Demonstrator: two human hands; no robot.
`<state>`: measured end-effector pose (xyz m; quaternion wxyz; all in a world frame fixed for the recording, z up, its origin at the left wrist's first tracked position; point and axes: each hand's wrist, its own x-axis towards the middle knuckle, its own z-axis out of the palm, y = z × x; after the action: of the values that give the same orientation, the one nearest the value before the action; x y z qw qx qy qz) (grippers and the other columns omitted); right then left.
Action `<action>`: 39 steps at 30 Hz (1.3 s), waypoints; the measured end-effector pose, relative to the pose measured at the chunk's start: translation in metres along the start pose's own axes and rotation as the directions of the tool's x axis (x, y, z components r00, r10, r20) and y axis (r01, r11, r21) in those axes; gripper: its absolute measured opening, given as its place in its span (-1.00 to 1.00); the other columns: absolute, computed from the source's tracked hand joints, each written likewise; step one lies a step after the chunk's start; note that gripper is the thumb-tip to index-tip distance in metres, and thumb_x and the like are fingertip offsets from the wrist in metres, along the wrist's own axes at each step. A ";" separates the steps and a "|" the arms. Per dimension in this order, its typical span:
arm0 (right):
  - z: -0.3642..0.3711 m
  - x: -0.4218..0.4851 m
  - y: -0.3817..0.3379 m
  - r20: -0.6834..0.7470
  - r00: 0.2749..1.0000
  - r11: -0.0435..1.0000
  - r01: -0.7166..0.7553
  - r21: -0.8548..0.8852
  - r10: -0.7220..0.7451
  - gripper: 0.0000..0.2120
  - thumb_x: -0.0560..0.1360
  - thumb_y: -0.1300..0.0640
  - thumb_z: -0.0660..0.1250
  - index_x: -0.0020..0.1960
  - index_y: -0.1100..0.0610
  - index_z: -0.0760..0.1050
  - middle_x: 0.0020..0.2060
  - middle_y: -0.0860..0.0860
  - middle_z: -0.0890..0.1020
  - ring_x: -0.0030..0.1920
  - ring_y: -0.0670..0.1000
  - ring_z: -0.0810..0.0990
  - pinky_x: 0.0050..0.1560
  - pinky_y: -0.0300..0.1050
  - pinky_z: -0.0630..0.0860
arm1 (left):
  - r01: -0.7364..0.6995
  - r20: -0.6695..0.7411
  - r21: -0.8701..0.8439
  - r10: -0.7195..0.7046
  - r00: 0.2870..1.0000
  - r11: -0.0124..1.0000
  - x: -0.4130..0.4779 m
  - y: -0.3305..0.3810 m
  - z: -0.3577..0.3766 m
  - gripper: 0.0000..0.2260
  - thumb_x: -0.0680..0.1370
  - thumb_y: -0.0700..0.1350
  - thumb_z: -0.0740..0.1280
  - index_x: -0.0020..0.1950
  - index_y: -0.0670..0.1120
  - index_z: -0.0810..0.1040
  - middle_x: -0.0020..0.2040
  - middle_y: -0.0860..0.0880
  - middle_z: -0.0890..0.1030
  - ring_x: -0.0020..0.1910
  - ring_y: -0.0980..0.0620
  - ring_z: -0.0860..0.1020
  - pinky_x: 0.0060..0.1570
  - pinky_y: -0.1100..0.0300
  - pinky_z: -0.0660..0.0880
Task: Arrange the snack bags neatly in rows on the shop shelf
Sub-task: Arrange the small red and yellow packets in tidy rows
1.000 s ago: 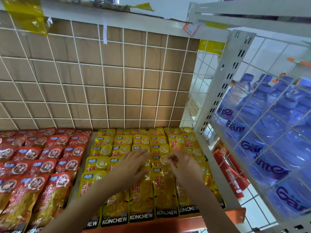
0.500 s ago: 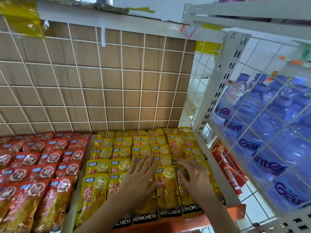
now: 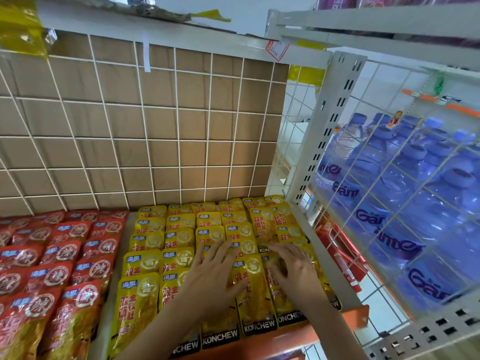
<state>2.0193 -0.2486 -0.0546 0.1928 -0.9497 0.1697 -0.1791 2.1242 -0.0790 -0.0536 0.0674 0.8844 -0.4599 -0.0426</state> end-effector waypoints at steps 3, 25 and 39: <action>-0.004 0.002 0.004 0.004 1.000 0.999 -0.012 0.049 0.011 -0.60 0.42 -0.08 0.13 0.13 0.04 0.55 0.05 -0.07 0.59 0.07 0.02 0.56 0.05 -0.05 0.48 | 0.023 -0.027 -0.029 -0.024 0.999 0.999 0.012 0.003 -0.006 -0.24 0.39 0.38 -0.33 0.52 0.08 -0.06 0.54 0.07 -0.07 0.52 0.05 -0.12 0.43 0.05 -0.25; 0.015 0.058 0.004 0.265 0.949 0.986 0.158 0.061 -0.169 -0.58 0.55 -0.10 0.18 0.36 0.03 0.34 0.18 -0.05 0.45 0.20 -0.07 0.39 0.19 -0.24 0.33 | 0.122 -0.053 -0.172 -0.133 0.990 0.978 0.074 -0.014 -0.015 -0.60 0.62 0.05 0.11 0.46 0.08 0.23 0.47 0.09 0.24 0.46 0.09 0.15 0.41 0.15 0.02; 0.013 0.056 0.001 0.240 0.956 0.984 0.147 0.096 -0.167 -0.61 0.54 -0.09 0.21 0.32 0.01 0.38 0.19 -0.10 0.45 0.19 -0.12 0.40 0.13 -0.31 0.32 | 0.113 -0.106 -0.201 -0.136 0.985 0.973 0.068 -0.016 -0.010 -0.61 0.60 0.06 0.13 0.44 0.10 0.25 0.43 0.12 0.29 0.43 0.11 0.19 0.40 0.16 0.03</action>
<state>2.0733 -0.2676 -0.0505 0.2339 -0.9670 0.0614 -0.0806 2.1775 -0.1251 -0.0468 0.1781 0.9017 -0.3921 -0.0388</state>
